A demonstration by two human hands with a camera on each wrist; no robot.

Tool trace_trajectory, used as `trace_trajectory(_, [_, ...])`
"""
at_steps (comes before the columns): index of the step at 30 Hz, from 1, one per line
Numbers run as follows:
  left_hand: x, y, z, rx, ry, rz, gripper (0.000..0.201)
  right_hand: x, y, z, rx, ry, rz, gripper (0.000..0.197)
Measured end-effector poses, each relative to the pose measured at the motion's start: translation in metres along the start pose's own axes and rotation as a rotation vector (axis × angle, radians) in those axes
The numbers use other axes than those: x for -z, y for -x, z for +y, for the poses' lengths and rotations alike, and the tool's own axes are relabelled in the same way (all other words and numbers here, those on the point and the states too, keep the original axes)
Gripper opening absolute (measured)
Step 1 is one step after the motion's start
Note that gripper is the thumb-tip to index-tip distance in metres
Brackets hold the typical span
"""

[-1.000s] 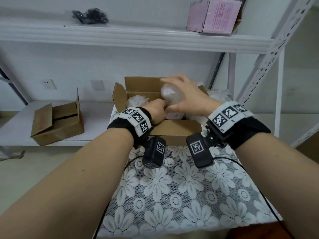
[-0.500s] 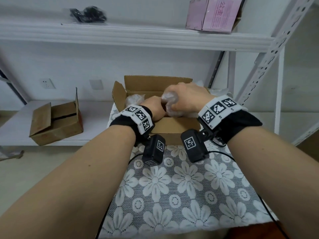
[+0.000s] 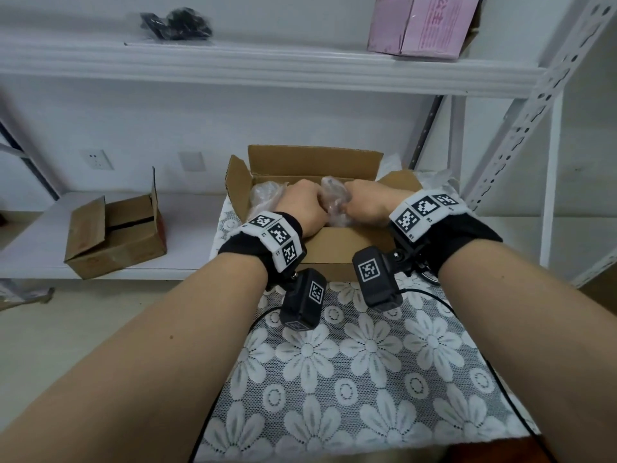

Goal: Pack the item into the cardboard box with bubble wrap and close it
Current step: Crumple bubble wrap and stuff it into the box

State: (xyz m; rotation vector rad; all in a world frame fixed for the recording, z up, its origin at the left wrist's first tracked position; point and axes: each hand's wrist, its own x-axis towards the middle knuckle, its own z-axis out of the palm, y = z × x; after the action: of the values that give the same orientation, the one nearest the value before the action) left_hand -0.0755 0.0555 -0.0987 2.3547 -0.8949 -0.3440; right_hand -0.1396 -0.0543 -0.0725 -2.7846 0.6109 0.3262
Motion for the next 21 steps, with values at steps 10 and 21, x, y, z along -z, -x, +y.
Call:
trace_trajectory(10, [0.001, 0.01, 0.006, -0.079, -0.17, 0.112, 0.036, 0.014, 0.042, 0.006, 0.218, -0.022, 0.313, 0.073])
trace_trajectory(21, [0.017, 0.045, 0.013, -0.382, -0.312, 0.546, 0.03, -0.002, 0.038, -0.005, 0.047, 0.145, 0.209, 0.025])
